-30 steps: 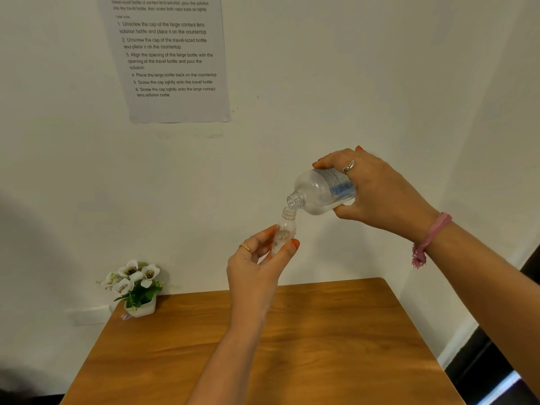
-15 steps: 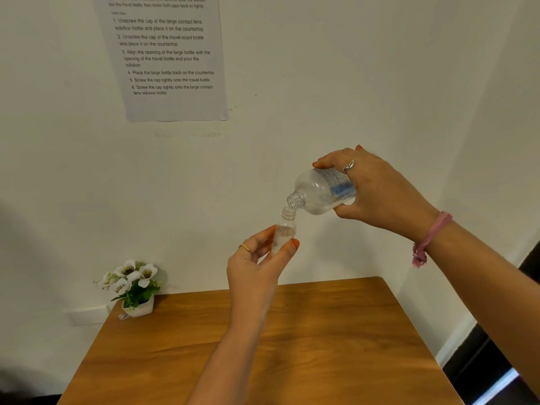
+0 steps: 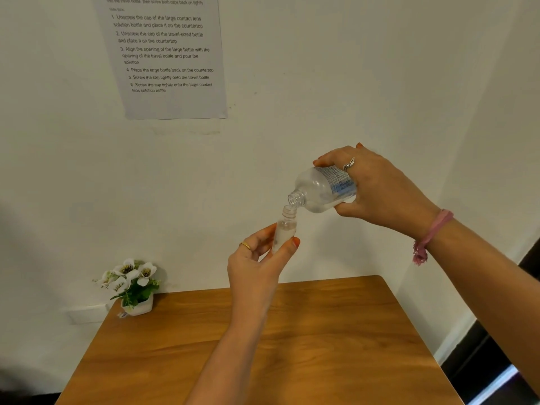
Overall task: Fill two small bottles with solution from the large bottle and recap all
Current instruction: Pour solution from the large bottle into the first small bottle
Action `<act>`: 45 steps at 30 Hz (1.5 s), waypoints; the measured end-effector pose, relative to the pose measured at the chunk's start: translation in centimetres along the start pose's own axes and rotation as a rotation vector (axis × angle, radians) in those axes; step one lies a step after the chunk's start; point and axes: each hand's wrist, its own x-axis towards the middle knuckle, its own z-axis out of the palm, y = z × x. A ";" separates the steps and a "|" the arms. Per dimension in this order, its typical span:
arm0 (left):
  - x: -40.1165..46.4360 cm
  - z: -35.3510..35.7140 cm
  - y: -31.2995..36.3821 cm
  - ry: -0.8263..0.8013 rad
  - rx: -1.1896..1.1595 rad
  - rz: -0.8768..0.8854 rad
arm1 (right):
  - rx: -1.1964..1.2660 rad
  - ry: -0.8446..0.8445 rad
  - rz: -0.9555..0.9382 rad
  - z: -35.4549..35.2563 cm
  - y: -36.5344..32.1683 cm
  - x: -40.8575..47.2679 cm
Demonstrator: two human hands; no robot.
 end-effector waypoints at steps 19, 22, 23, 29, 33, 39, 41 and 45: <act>-0.2 0.1 0.3 0.003 -0.018 -0.003 | 0.029 -0.027 0.080 0.2 -0.2 -0.3; -0.1 0.2 0.3 0.002 -0.018 -0.005 | 0.022 -0.030 0.083 0.1 -0.2 -0.3; -0.1 0.2 0.3 0.002 -0.020 -0.007 | 0.018 -0.031 0.083 0.1 -0.2 -0.2; 0.0 0.3 0.3 -0.003 -0.024 -0.010 | 0.005 -0.032 0.079 0.0 -0.1 -0.1; 0.1 0.3 0.2 -0.003 -0.030 -0.010 | 0.003 -0.025 0.058 0.0 -0.1 -0.1; 0.1 0.3 0.0 -0.003 -0.029 -0.018 | 0.000 -0.023 0.048 0.1 0.0 0.0; 0.2 0.2 0.0 -0.003 -0.034 -0.023 | -0.002 -0.025 0.045 0.1 -0.1 0.0; 0.2 0.2 -0.1 -0.005 -0.032 -0.025 | 0.004 -0.029 0.050 0.1 -0.1 0.0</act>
